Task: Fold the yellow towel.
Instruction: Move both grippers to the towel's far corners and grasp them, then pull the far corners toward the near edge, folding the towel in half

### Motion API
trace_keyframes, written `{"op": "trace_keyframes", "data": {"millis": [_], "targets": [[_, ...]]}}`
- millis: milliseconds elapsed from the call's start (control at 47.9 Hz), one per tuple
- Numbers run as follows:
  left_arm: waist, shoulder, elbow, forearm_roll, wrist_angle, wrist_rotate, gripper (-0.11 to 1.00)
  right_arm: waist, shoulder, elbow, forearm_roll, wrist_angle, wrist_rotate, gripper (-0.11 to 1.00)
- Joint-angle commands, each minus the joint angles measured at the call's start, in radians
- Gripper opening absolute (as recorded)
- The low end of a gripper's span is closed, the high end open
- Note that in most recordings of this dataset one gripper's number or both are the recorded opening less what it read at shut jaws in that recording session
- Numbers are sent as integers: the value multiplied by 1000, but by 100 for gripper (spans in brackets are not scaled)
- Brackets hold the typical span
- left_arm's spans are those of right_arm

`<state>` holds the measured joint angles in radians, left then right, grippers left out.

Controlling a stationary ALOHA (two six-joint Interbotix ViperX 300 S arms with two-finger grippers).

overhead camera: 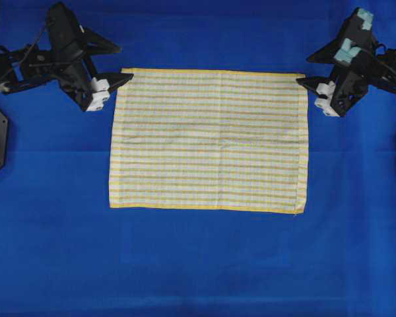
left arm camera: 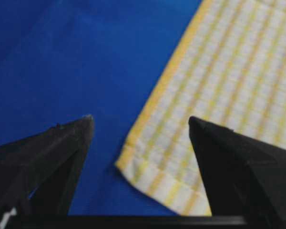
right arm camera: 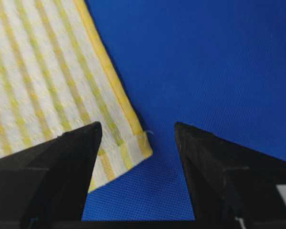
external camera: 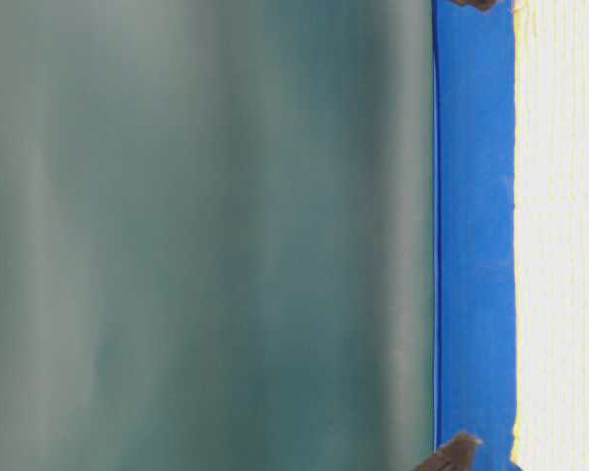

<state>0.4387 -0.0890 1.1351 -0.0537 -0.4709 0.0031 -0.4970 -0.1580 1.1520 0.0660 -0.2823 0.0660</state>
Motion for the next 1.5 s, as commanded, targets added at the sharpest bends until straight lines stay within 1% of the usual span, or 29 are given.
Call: {"op": "trace_keyframes", "data": {"millis": [0, 146, 272, 355, 418, 501, 564, 627, 731, 773, 919, 1170, 1379, 1483], "targets": [[21, 35, -18, -3, -21, 2, 76, -5, 35, -18, 3, -34, 2, 63], [57, 114, -29, -3, -51, 2, 76, -6, 78, -25, 3, -66, 2, 63], [64, 164, -48, -2, -55, 2, 75, -9, 101, -29, 5, -80, 2, 62], [61, 189, -57, -2, -52, 2, 73, -9, 114, -31, 5, -78, 2, 57], [57, 202, -58, -2, -48, 2, 70, -8, 123, -31, 5, -80, 0, 50], [41, 210, -55, -2, -37, 2, 60, -9, 129, -31, 5, -78, 0, 32], [28, 212, -57, -2, -26, 3, 46, -8, 129, -29, 3, -80, -2, 17], [20, 212, -57, -2, -14, 5, 32, -9, 129, -28, 0, -80, -2, 5], [14, 210, -55, -2, -2, 6, 9, -8, 129, -31, -2, -80, -5, 5], [14, 209, -54, 0, -2, 6, 3, -8, 129, -32, -2, -81, -6, 5], [15, 190, -51, 2, 20, 15, 3, -9, 126, -34, -2, -81, -8, 5], [28, 74, -72, 2, 130, 97, 3, -31, 80, -49, -2, -72, -17, 5], [58, -44, -94, 2, 229, 143, 3, -38, 31, -60, -2, -43, -20, 5], [61, -87, -104, 2, 262, 170, 3, -38, 9, -60, -2, -31, -18, 5]]}}
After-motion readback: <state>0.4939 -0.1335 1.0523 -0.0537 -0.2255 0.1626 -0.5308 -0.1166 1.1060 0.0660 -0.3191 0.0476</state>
